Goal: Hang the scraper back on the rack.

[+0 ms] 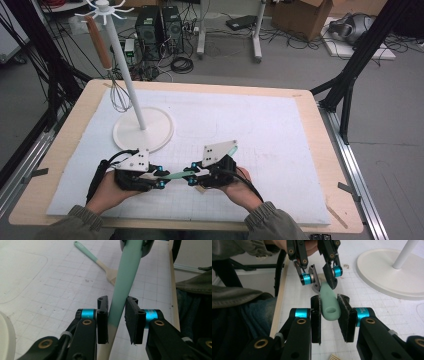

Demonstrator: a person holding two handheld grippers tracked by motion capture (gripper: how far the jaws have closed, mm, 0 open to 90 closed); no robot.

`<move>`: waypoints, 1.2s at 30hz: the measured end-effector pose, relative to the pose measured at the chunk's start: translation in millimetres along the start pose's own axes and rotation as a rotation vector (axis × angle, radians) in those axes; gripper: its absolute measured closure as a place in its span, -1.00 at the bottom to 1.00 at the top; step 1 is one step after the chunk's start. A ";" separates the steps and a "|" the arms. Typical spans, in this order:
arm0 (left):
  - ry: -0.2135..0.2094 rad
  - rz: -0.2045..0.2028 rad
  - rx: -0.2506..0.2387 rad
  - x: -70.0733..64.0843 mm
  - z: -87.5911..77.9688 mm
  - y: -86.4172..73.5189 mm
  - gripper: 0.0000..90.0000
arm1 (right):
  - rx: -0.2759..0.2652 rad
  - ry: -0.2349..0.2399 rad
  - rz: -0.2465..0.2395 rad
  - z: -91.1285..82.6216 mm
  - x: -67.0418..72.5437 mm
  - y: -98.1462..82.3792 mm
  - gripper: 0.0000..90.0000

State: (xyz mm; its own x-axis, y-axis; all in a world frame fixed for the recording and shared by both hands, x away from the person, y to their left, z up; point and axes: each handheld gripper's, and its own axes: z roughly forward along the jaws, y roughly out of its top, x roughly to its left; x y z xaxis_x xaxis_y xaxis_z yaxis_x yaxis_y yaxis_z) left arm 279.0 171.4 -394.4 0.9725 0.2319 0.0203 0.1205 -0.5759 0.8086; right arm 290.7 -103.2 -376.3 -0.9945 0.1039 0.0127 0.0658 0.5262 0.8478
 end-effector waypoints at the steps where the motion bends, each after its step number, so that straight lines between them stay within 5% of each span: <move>1: -0.005 0.007 0.002 -0.1 0.2 0.3 0.65 | -0.004 -0.001 -0.005 0.0 -1.3 -0.2 0.65; 9: -0.021 0.004 0.000 -1.9 3.4 1.5 0.76 | -0.038 -0.012 0.061 -0.6 -6.0 -2.9 0.50; 13: 0.001 -0.010 -0.004 0.0 1.8 1.2 0.76 | -0.049 -0.037 0.095 -1.0 -6.8 -3.7 0.21; 17: 0.016 -0.020 -0.021 2.0 -2.2 0.9 0.76 | -0.081 -0.039 0.152 -4.3 -9.5 -5.5 0.16; 24: 0.060 -0.024 -0.033 0.8 -3.2 8.5 0.76 | -0.072 -0.037 0.178 -1.5 -10.4 -4.7 0.38; 36: 0.106 0.015 -0.035 -4.9 -0.6 22.3 0.76 | -0.165 -0.008 0.225 -5.5 -15.5 7.1 0.58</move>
State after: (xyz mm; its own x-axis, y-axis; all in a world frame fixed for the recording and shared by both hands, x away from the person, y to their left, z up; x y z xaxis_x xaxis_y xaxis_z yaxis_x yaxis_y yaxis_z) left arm 276.8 158.0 -376.0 0.9473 0.3063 0.0936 0.0970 -0.5528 0.8276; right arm 306.1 -105.7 -367.6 -0.9556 0.2095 0.2071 0.2704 0.3449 0.8988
